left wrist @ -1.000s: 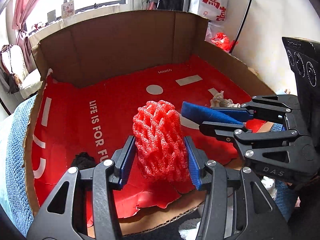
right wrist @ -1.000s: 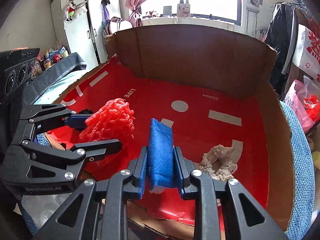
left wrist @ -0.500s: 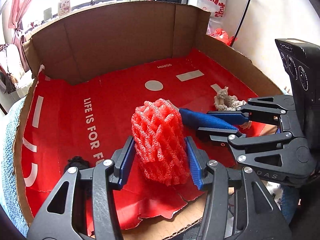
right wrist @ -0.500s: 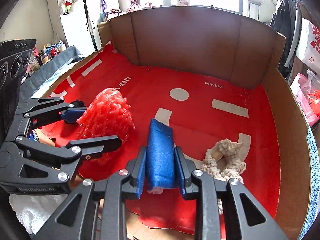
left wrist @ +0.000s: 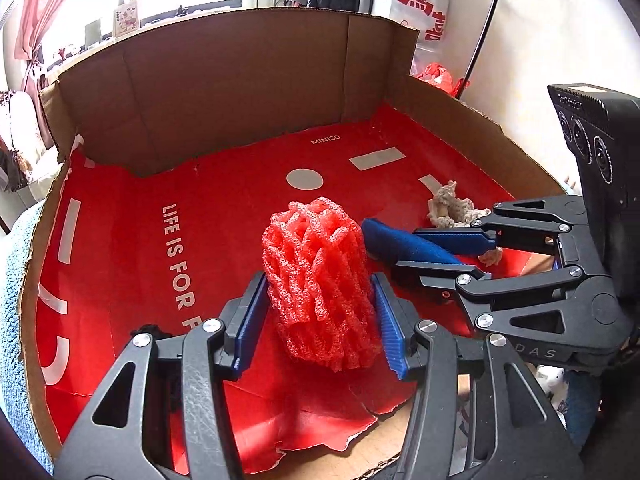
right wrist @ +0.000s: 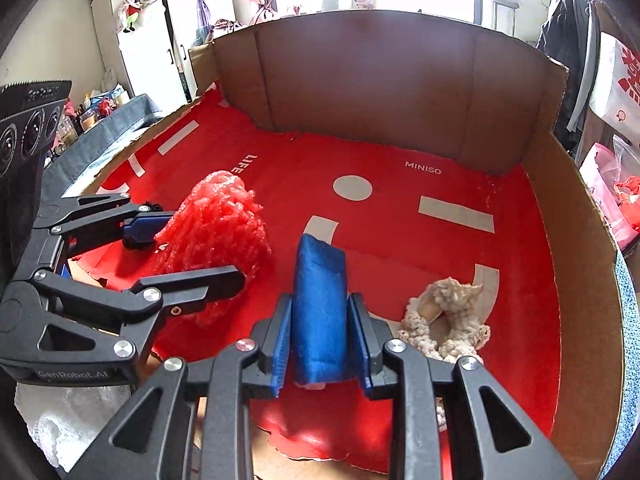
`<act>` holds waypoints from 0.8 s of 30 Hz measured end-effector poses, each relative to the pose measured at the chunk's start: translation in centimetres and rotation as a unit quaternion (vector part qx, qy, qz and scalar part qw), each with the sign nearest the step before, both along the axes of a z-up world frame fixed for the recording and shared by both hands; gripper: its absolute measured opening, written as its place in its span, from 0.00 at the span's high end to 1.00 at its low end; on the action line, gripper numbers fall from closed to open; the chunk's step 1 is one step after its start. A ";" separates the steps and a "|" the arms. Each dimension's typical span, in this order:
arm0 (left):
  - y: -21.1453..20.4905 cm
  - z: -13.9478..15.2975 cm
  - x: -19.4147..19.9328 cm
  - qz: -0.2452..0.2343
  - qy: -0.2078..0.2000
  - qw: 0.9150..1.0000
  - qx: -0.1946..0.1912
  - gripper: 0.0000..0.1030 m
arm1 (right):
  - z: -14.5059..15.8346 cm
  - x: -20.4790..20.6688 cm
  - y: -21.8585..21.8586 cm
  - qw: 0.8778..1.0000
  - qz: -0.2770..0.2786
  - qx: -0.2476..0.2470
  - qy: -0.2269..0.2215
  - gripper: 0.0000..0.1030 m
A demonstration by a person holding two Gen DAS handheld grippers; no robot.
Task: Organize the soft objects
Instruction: 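Lower the red net and blue cloth into the box and open both tools, then withdraw both tools from the box toward the white bath puff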
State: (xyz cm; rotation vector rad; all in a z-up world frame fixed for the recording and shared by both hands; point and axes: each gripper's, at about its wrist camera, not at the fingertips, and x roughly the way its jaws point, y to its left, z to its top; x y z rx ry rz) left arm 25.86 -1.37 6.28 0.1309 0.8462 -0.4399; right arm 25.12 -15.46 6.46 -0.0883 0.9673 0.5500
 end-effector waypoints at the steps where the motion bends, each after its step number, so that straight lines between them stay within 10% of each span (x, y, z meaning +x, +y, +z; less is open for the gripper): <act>1: 0.1 0.0 -0.1 -0.001 -0.001 1.000 -0.002 0.52 | 0.0 0.0 0.0 1.000 0.000 0.000 0.000 0.72; 24: 0.6 0.7 -0.1 -0.005 -0.001 1.000 -0.022 0.38 | 0.1 0.3 -0.3 1.000 -0.007 0.010 0.004 0.52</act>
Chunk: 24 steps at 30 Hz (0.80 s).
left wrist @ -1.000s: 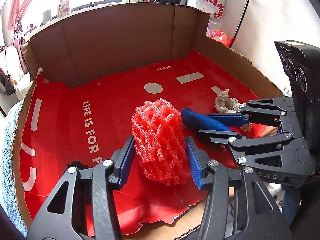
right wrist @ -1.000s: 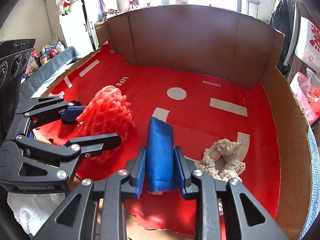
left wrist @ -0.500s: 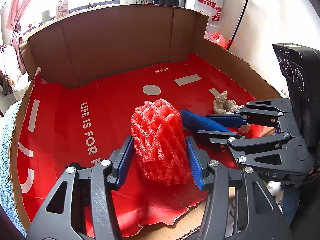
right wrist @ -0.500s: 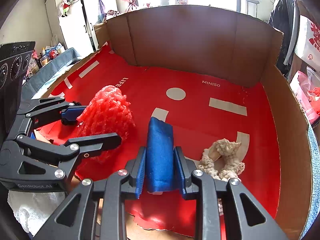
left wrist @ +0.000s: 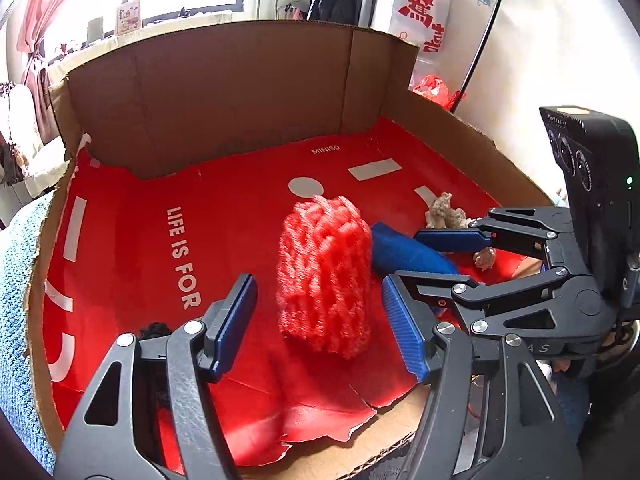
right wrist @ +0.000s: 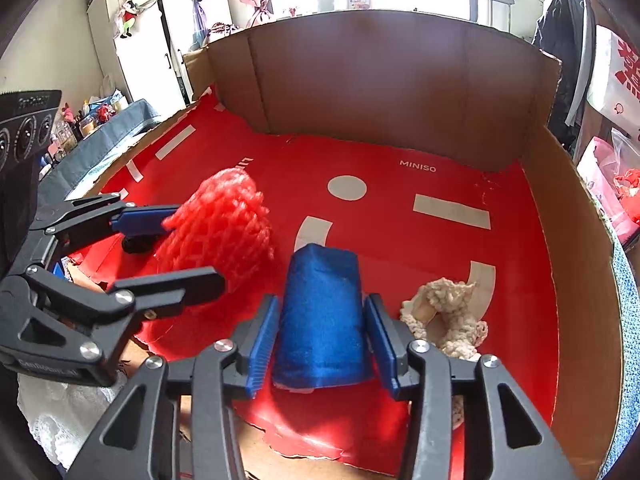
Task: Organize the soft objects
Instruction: 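Withdraw both tools from the box toward the white bath puff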
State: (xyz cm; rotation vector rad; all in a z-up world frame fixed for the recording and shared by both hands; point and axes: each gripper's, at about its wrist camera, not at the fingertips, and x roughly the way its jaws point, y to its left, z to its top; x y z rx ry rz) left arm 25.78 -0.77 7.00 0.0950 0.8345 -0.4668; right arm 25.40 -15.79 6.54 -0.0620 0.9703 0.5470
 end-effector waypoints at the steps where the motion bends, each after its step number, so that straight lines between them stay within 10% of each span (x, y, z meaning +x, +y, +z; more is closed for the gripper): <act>1: 0.1 0.1 0.0 0.001 -0.002 1.000 -0.002 0.38 | 0.1 0.0 -0.1 1.000 -0.001 0.002 0.000 0.51; 24: 3.0 5.7 -6.1 0.067 -0.095 0.992 -0.055 0.10 | 6.8 -4.9 -3.0 0.994 -0.059 0.032 -0.081 0.04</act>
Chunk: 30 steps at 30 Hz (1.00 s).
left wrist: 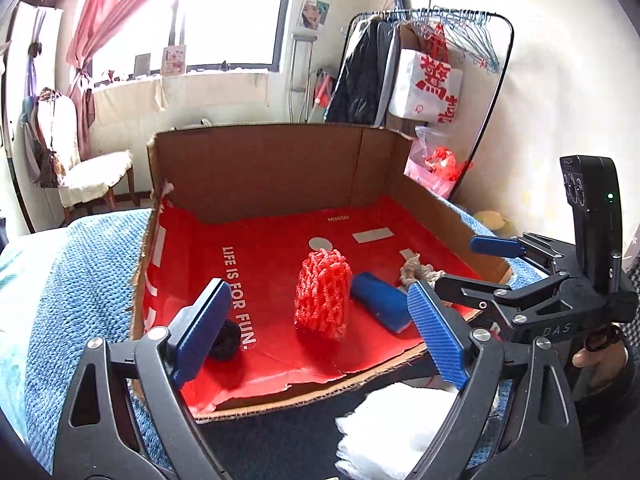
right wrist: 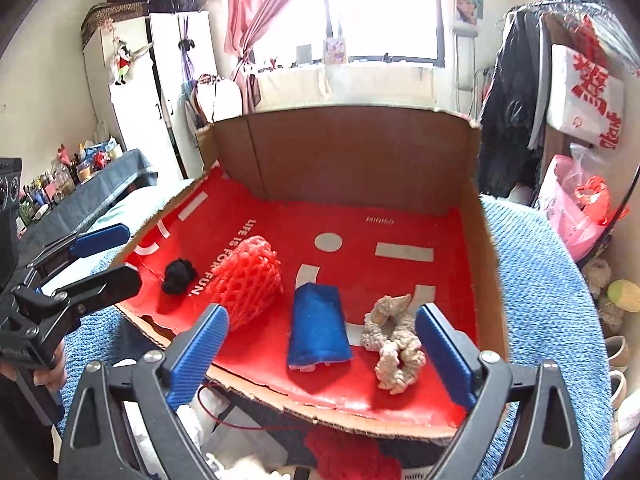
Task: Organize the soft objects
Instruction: 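Withdraw both tools from the box toward the white bath puff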
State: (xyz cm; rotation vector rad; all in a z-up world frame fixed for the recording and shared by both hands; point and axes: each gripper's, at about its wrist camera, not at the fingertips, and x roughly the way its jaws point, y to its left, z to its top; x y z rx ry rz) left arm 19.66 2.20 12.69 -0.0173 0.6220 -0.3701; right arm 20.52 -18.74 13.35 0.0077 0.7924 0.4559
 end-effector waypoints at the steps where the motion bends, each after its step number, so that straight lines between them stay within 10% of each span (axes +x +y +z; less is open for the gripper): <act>1: 0.0 0.3 -0.6 0.003 -0.007 1.000 0.000 0.08 | 0.5 -0.5 -0.2 1.000 -0.003 0.000 -0.008 0.03; 17: 0.0 3.3 -9.4 0.071 -0.103 0.992 -0.013 0.00 | 5.3 -9.8 -3.2 0.992 -0.066 -0.010 -0.108 0.00; 30: -1.0 0.3 -14.7 0.101 -0.119 0.988 -0.001 0.00 | 2.9 -15.5 -4.5 0.985 -0.098 -0.004 -0.144 0.00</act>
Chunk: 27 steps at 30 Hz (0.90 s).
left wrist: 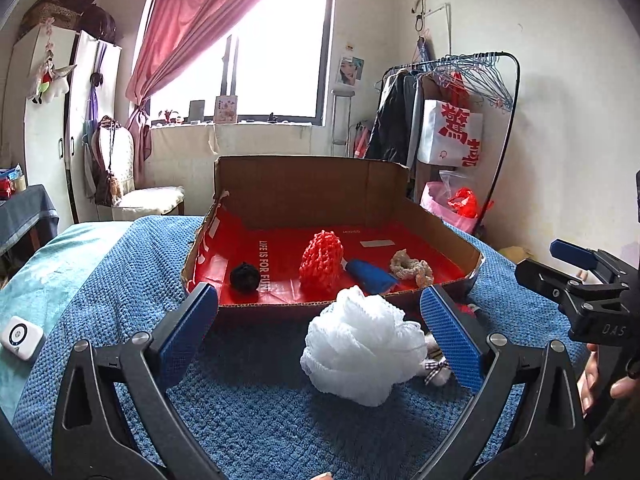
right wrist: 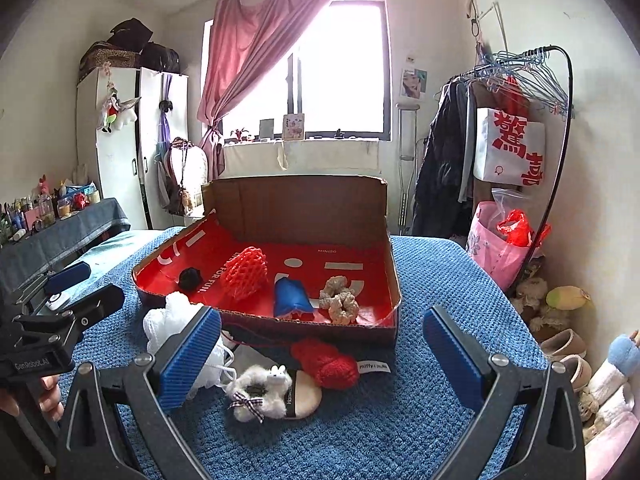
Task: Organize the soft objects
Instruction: 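Withdraw both tools from the box toward the white bath puff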
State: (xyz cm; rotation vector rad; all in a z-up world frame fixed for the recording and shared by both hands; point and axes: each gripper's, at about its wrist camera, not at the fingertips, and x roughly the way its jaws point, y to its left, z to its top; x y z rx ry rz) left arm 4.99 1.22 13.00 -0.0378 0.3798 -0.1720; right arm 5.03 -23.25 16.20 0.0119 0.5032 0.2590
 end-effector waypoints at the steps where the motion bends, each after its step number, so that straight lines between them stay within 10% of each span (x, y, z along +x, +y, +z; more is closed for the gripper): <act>1: -0.1 -0.4 -0.2 0.003 -0.001 1.000 0.001 0.00 | -0.4 -0.3 0.0 1.000 -0.002 0.001 0.000 0.00; 27: -1.0 -6.0 -1.9 0.015 0.047 0.999 0.006 0.00 | -6.6 -2.0 -0.8 0.998 -0.027 0.011 0.057 0.00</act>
